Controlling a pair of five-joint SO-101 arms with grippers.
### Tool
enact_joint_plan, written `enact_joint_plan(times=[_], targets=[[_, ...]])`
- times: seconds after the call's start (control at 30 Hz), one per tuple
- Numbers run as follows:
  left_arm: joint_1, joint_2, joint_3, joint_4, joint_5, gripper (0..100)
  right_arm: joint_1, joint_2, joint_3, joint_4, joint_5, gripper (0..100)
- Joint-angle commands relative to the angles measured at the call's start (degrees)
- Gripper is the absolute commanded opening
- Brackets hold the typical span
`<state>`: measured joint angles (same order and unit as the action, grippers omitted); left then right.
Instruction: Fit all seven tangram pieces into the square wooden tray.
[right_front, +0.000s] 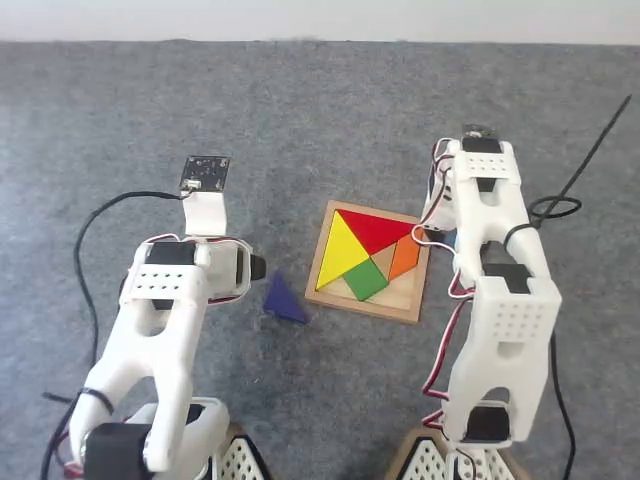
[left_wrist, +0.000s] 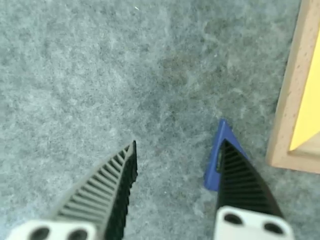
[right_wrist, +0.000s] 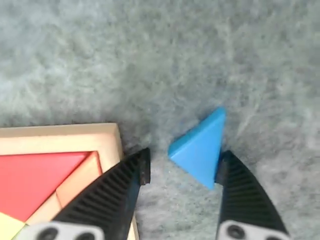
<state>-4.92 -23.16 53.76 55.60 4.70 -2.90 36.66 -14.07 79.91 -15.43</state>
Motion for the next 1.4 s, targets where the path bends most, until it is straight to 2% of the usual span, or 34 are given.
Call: enact_joint_plan(times=[0.0, 0.23, 0.47, 0.9, 1.03, 1.23, 1.37], targets=[[-0.3, -1.8, -1.8, -1.1, 0.4, 25, 1.5, 0.4, -3.0, -0.3, 0.9, 18.2], [-0.3, -1.8, -1.8, -1.1, 0.4, 25, 2.2, 0.6, -3.0, -0.7, 0.5, 13.1], [-0.3, -1.8, -1.8, -1.1, 0.4, 25, 1.9, 0.0, -3.3, -0.8, -4.7, 2.8], [-0.3, -1.8, -1.8, -1.2, 0.4, 25, 2.1, -4.7, -1.8, -0.3, -7.0, 0.6], [-0.3, -1.8, -1.4, -2.5, 0.4, 25, 0.4, -14.0, 4.6, -1.2, -7.6, 0.6], [-0.3, -1.7, -1.4, -2.5, 0.4, 25, -2.2, -30.5, 24.4, -11.0, -7.3, 0.6], [-0.4, -1.7, -1.4, -2.5, 0.4, 25, -3.9, -39.0, 32.8, -13.1, -7.3, 0.9]])
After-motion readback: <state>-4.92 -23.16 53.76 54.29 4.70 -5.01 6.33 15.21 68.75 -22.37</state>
